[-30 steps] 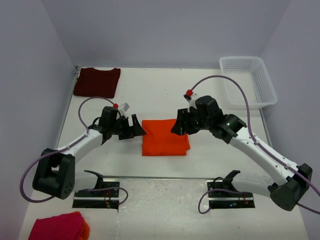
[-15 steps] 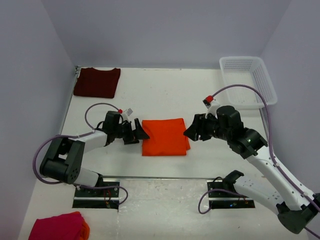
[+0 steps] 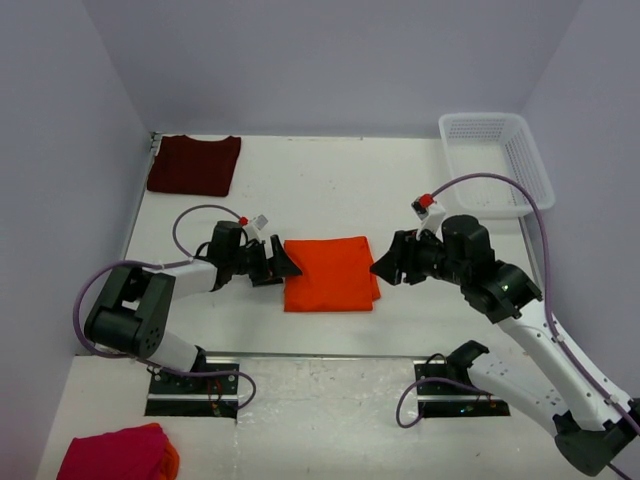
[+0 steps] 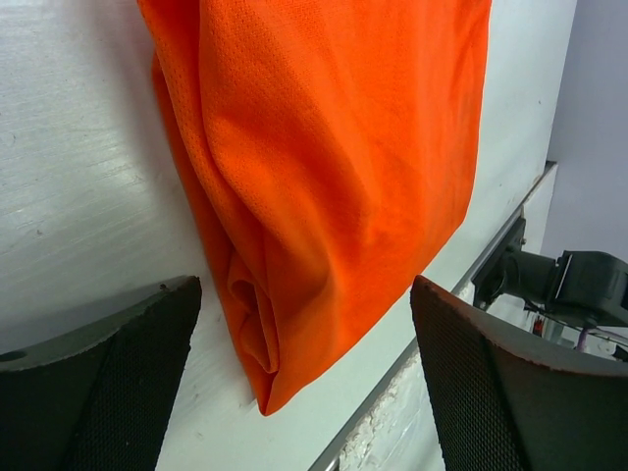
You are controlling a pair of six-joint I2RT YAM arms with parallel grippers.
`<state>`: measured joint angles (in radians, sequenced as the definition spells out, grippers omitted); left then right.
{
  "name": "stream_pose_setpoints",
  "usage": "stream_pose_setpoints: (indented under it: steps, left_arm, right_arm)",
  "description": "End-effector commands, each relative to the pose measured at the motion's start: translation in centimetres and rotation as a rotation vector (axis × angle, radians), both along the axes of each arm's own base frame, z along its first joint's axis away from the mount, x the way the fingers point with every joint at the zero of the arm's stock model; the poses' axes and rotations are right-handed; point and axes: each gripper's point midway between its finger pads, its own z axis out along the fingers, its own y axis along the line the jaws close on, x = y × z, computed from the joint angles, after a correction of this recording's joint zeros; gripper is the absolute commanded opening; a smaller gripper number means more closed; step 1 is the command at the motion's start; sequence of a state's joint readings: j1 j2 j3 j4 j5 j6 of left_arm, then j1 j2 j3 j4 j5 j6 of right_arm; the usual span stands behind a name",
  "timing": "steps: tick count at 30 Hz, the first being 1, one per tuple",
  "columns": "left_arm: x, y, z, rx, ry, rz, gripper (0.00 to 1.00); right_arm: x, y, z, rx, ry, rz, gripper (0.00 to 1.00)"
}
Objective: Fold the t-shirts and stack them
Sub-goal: Put the neatly folded tshirt into the corner of the board with the left arm
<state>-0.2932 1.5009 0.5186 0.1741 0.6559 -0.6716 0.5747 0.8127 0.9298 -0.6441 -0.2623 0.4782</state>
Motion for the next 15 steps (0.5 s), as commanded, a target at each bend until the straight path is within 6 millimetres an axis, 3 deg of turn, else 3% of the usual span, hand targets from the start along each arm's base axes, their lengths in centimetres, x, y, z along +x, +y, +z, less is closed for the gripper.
stream_pose_setpoints:
  steps: [1,8,14,15]
  left_arm:
    - [-0.8,1.5,-2.8,0.100,0.055,0.047,0.89]
    - [-1.2,1.1,-4.1,0.129,0.078,0.042,0.89]
    - [-3.1,-2.4,-6.4,0.146,0.148,0.004,0.86]
    - [-4.0,-3.0,-7.6,0.175,0.171,-0.019,0.84]
  right_arm:
    - [-0.6,0.1,0.1,0.013,-0.005,0.031,0.57]
    - [-0.8,0.0,0.5,0.029,-0.012,0.031,0.57]
    - [-0.9,-0.2,1.1,0.046,-0.022,0.024,0.57]
    - [-1.1,-0.3,1.1,0.050,-0.024,0.022,0.57]
